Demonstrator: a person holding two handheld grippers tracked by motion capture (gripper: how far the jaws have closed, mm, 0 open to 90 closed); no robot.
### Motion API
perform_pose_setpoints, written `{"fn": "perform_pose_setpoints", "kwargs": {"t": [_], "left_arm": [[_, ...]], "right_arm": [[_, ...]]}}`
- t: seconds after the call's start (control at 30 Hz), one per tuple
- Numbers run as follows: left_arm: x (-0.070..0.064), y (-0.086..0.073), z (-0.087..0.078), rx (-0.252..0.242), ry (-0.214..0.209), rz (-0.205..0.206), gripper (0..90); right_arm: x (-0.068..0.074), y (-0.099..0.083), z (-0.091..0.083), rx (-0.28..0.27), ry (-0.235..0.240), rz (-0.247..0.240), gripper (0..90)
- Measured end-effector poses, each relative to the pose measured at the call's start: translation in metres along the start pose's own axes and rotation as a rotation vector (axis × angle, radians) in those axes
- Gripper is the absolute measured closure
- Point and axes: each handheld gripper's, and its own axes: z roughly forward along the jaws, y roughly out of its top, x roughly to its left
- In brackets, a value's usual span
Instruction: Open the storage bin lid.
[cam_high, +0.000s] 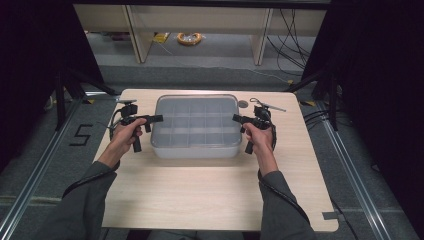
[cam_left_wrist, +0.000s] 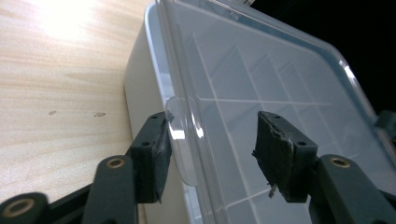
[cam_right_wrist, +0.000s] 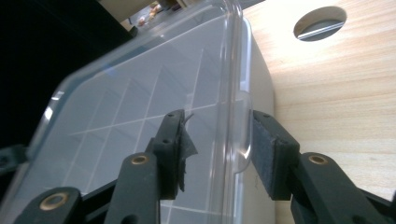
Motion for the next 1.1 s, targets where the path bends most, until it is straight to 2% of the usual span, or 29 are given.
{"fn": "perform_pose_setpoints", "kwargs": {"t": [0.03, 0.07, 0.1, 0.13, 0.17, 0.2, 0.23, 0.27, 0.3, 0.37, 0.4, 0.43, 0.47, 0.5, 0.57, 0.6, 0.63, 0.7, 0.73, 0.77, 0.8, 0.87, 0.97, 1.0, 1.07, 1.1], "left_arm": [[0.000, 0.000, 0.000, 0.000, 0.000, 0.000, 47.5], [0.000, 0.000, -0.002, -0.006, -0.004, -0.018, 49.2], [0.000, 0.002, -0.005, -0.024, -0.041, -0.041, 49.2], [-0.001, 0.003, -0.007, -0.027, -0.049, -0.046, 49.2], [-0.001, 0.003, -0.007, -0.027, -0.049, -0.046, 49.4], [-0.004, 0.004, -0.009, -0.036, -0.026, -0.038, 49.9], [-0.004, 0.004, -0.009, -0.036, -0.026, -0.038, 49.9], [-0.005, 0.005, -0.012, -0.040, -0.031, -0.030, 49.9], [-0.005, 0.005, -0.012, -0.040, -0.031, -0.030, 50.2], [-0.007, 0.006, -0.016, -0.050, -0.025, -0.026, 51.8], [-0.008, 0.006, -0.019, -0.054, -0.036, -0.031, 52.6], [-0.008, 0.006, -0.021, -0.056, -0.042, -0.034, 53.5], [-0.010, 0.006, -0.023, -0.061, -0.045, -0.034, 54.2], [-0.012, 0.006, -0.025, -0.066, -0.041, -0.022, 54.7], [-0.014, 0.006, -0.028, -0.064, -0.041, -0.014, 55.8], [-0.018, 0.007, -0.033, -0.066, -0.050, 0.017, 56.2], [-0.018, 0.007, -0.033, -0.066, -0.050, 0.017, 56.8], [-0.024, 0.007, -0.038, -0.077, -0.044, 0.041, 56.8], [-0.029, 0.008, -0.043, -0.091, -0.045, 0.048, 56.8], [-0.029, 0.008, -0.043, -0.091, -0.045, 0.048, 56.9], [-0.033, 0.008, -0.049, -0.091, -0.051, 0.063, 57.2], [-0.035, 0.007, -0.053, -0.093, -0.051, 0.077, 57.9], [-0.036, 0.006, -0.056, -0.095, -0.058, 0.081, 58.0], [-0.035, 0.002, -0.057, -0.105, -0.070, 0.069, 58.3], [-0.033, -0.002, -0.058, -0.102, -0.079, 0.058, 58.5], [-0.032, -0.005, -0.058, -0.098, -0.091, 0.046, 58.6]], "right_arm": [[0.000, 0.000, 0.000, 0.000, 0.000, 0.000, 58.2], [0.000, -0.002, 0.000, -0.012, -0.003, 0.021, 59.1], [-0.004, -0.001, -0.001, -0.022, 0.008, -0.006, 59.8], [-0.005, -0.001, -0.001, -0.041, 0.010, -0.023, 61.0], [0.000, -0.001, -0.003, -0.044, 0.023, 0.024, 61.3], [0.003, -0.001, -0.006, -0.031, 0.021, 0.044, 61.8], [0.003, 0.000, -0.006, -0.045, 0.025, -0.003, 61.7], [0.007, 0.000, -0.009, -0.037, 0.020, 0.018, 61.8], [0.007, 0.000, -0.009, -0.037, 0.020, 0.018, 61.8], [0.010, 0.002, -0.011, -0.056, 0.023, 0.001, 63.5], [0.010, 0.003, -0.014, -0.070, 0.029, -0.017, 64.9], [0.008, 0.004, -0.014, -0.085, 0.028, -0.060, 65.5], [0.010, 0.003, -0.017, -0.079, 0.029, -0.045, 65.8], [0.013, 0.003, -0.019, -0.072, 0.037, -0.013, 65.8], [0.013, 0.003, -0.021, -0.080, 0.037, -0.022, 66.0], [0.015, 0.004, -0.028, -0.085, 0.044, -0.003, 66.4], [0.015, 0.004, -0.028, -0.085, 0.044, -0.003, 66.4], [0.018, 0.006, -0.036, -0.108, 0.053, -0.033, 66.8], [0.020, 0.007, -0.038, -0.107, 0.053, -0.033, 66.6], [0.020, 0.007, -0.038, -0.107, 0.053, -0.033, 66.6], [0.019, 0.008, -0.042, -0.125, 0.057, -0.075, 66.6], [0.019, 0.007, -0.045, -0.129, 0.069, -0.082, 66.6], [0.021, 0.006, -0.049, -0.125, 0.070, -0.066, 66.6], [0.021, 0.004, -0.051, -0.140, 0.068, -0.098, 66.7], [0.021, 0.001, -0.054, -0.133, 0.069, -0.100, 66.9], [0.025, -0.001, -0.057, -0.118, 0.075, -0.060, 67.0]]}}
